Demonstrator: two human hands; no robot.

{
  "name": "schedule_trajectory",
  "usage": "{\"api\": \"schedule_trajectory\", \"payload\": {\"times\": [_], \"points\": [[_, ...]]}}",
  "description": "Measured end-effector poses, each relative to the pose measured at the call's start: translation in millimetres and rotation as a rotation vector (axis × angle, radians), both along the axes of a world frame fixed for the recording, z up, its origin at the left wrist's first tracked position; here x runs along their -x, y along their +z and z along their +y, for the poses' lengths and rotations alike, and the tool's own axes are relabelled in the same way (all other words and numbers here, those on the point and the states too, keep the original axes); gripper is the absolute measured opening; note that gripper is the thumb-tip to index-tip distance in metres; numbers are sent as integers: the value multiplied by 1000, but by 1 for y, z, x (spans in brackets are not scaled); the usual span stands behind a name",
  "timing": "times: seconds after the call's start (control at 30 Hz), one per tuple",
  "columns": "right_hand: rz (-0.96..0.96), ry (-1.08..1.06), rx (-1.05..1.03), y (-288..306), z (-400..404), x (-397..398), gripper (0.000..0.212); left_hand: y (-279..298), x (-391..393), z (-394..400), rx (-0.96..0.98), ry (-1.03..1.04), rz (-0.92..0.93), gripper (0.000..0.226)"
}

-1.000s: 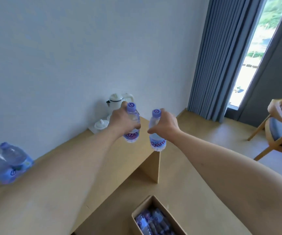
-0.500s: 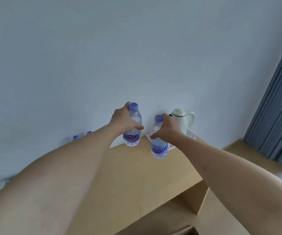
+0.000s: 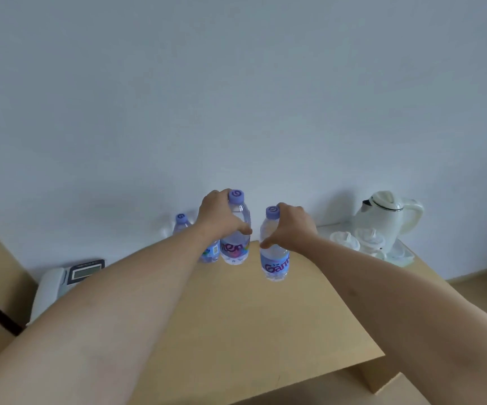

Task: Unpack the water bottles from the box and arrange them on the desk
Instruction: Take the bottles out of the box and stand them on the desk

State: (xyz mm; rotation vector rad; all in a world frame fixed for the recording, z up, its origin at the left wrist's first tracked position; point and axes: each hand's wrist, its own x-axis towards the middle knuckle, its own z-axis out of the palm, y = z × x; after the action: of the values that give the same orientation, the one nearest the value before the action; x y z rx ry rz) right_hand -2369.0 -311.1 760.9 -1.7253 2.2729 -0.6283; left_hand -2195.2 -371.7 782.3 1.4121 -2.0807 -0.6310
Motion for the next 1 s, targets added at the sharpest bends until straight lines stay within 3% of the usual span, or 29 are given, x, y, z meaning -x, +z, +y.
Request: {"api": "schedule_trajectory", "payload": {"times": [0.3, 0.53, 0.87, 1.0], "points": [[-54, 134, -94, -55, -92, 30, 67, -50, 32, -72, 0, -14, -206, 65], [-168, 136, -119, -96, -132, 42, 55, -83, 48, -104, 96, -83, -468, 42], [-229, 105, -52, -125, -163, 26, 54, -111, 48, -130, 249, -59, -639, 35], [-246, 63, -7, -129, -170, 26, 48, -115, 50, -138, 250, -46, -597, 34]]}}
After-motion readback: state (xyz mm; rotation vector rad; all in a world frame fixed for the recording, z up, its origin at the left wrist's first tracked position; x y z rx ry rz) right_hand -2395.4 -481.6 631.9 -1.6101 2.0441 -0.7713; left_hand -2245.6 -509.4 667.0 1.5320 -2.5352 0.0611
